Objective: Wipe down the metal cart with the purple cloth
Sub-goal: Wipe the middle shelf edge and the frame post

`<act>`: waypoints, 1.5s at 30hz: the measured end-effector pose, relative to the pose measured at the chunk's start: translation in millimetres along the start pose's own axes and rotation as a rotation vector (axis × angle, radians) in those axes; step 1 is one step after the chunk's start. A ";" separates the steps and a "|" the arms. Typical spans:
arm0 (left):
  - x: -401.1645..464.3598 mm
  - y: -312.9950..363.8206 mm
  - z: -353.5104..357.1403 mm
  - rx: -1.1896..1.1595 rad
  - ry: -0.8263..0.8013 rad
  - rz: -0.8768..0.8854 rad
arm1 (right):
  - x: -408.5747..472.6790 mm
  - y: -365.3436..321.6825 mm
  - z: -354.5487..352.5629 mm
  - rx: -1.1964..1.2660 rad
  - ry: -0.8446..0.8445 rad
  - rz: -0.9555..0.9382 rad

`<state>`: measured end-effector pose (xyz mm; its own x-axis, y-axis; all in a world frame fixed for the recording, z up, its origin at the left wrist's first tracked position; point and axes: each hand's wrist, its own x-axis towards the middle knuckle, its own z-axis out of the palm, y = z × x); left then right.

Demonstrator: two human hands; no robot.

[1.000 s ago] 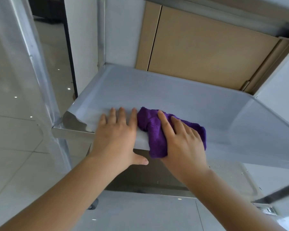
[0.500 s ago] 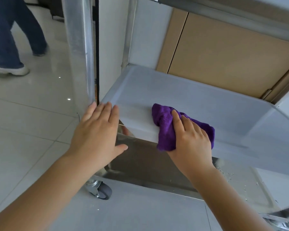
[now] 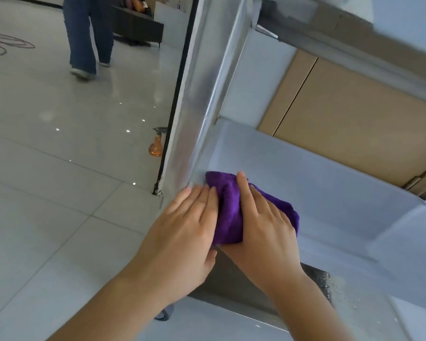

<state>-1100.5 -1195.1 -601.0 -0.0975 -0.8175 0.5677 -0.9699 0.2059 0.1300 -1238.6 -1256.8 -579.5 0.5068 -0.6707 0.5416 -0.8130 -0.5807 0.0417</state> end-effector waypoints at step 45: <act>33.9 -21.6 18.8 -0.841 0.649 -0.739 | 181.8 31.6 62.8 0.744 -0.737 -0.406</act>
<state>-1087.0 -1237.4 -599.9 0.7536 -0.5219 0.3997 -0.2868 0.2862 0.9143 -1154.1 -1426.1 -532.4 0.9414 -0.3351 -0.0374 -0.3007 -0.7842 -0.5428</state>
